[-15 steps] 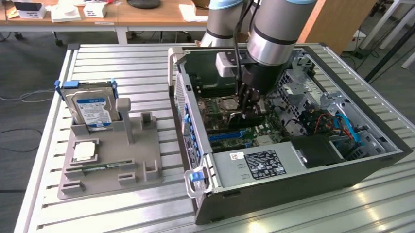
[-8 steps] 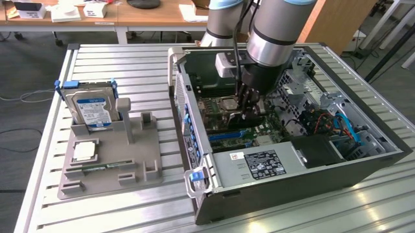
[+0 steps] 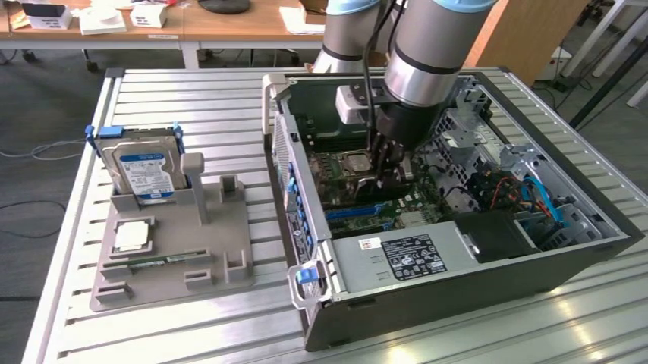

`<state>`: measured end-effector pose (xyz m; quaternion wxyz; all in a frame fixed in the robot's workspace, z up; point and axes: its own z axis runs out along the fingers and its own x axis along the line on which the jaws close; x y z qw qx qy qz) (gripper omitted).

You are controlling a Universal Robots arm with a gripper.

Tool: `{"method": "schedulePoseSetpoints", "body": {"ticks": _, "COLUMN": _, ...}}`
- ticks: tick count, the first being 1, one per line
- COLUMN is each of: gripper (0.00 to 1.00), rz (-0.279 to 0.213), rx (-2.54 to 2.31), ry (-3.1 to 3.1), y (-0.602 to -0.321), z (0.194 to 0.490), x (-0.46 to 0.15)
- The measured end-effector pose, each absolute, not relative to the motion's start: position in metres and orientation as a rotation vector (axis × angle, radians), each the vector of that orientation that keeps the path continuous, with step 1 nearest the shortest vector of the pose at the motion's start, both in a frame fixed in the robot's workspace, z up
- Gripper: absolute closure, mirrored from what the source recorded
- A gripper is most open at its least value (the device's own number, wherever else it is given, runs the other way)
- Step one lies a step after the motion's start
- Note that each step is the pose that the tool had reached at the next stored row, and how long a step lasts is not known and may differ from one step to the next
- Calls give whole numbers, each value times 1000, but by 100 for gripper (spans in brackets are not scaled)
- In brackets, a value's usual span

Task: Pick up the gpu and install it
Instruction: 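Insert the gpu into the slot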

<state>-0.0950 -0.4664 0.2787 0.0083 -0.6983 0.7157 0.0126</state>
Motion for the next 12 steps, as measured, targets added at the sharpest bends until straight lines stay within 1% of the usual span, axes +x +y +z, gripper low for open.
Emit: {"method": "schedulePoseSetpoints", "body": {"ticks": 12, "gripper": 73, "rz": 40, "rx": -2182, "ry": 2236, "y": -466, "z": 275, "x": -97}}
